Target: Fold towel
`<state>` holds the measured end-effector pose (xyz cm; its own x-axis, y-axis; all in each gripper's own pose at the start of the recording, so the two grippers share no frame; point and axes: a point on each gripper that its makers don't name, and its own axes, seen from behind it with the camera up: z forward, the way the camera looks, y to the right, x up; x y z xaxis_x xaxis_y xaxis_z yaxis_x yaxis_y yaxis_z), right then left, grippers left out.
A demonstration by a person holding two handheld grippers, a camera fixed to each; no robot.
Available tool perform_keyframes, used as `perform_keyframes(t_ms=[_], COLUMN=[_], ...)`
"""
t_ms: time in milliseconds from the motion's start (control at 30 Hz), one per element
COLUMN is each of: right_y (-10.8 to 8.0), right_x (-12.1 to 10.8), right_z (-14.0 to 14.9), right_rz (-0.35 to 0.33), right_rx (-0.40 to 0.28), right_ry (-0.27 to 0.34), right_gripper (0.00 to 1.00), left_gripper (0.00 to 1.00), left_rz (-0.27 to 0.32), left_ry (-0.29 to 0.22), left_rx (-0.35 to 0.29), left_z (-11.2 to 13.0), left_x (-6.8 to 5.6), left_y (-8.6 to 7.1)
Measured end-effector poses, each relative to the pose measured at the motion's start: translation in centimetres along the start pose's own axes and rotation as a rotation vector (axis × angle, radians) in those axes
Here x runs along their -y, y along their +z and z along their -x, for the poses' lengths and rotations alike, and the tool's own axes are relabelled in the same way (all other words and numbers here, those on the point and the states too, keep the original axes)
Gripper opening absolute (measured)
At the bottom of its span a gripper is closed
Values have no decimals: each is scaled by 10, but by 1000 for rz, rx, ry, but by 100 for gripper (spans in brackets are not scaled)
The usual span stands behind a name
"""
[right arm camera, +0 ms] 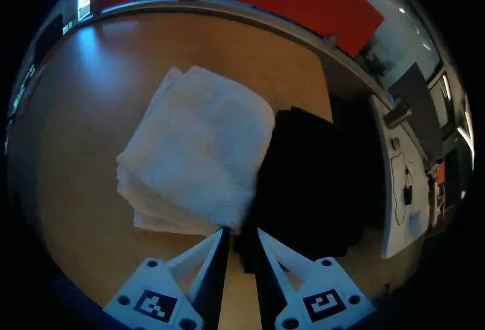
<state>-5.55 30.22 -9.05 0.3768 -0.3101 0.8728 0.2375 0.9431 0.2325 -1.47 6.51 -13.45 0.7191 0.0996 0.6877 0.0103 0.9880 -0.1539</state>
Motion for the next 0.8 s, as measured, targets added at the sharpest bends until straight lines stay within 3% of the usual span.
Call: perform_keyframes(t_ms=[100,367,567,633,800], right_y=[-4,-19,-27,-30,-35], right_x=[0,4,9,12,18], right_z=[0,-2,-5,-5,-7], right_rz=[8,14,16,12,10], right_rx=[-6,-35,-60,-66,-88], right_ry=[-2,15,34,37,43], right_gripper=[32,31,66,68,85], left_gripper=[95,95,95,95,95], left_rz=[1,9,16,17,20], left_ry=[-3,-11,-15,-17,-18], left_rx=[-3,-18,-28,-31,-36], left_z=[0,-4,-5,-6,-7], left_x=[1,1,2,2,3], left_y=[0,-1,-2,-3,-4])
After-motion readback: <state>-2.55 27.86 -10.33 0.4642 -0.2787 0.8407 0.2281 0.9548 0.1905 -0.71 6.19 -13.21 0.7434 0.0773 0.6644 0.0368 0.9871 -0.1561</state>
